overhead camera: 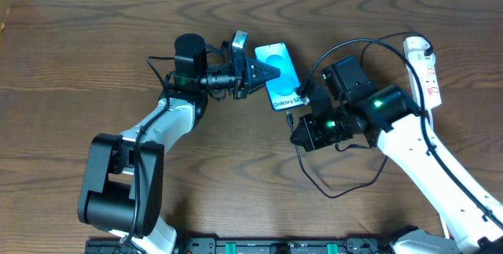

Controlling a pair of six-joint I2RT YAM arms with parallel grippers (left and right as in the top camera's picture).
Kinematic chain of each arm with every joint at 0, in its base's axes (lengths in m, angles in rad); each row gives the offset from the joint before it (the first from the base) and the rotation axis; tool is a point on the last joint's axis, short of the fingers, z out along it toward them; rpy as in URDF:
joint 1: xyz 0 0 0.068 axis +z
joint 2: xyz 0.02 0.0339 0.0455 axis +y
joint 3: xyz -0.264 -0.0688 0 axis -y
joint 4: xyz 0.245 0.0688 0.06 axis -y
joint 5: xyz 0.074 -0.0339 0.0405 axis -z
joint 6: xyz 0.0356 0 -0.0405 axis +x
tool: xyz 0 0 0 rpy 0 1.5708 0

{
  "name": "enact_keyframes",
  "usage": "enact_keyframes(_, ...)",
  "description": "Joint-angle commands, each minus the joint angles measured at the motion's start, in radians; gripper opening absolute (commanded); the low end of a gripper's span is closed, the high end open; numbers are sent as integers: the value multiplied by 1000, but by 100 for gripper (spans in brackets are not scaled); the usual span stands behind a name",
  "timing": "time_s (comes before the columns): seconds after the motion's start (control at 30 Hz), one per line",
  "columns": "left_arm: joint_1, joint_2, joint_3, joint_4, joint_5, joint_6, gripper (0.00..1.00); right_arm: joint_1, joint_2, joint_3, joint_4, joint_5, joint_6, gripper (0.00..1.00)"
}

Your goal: Plug charger to phone and switch on socket

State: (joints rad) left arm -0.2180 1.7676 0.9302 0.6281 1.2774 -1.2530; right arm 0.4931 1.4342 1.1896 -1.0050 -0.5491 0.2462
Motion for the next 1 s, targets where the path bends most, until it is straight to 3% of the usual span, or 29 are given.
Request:
enact_keyframes(0.0,2,-6,26,10,37,112,7,9,8,-1,1,-18,11,1)
enact_keyframes(0.17,2,-6,25,10,58,282,7,11,8,-1,-20,10,11,1)
enact_keyframes(0.27,2,-6,25,10,58,323,7,12,8,0,-43,28,11,1)
enact_keyframes(0.97,2,-6,25,9,40,261,7,97,8,-1,-26,189,46,1)
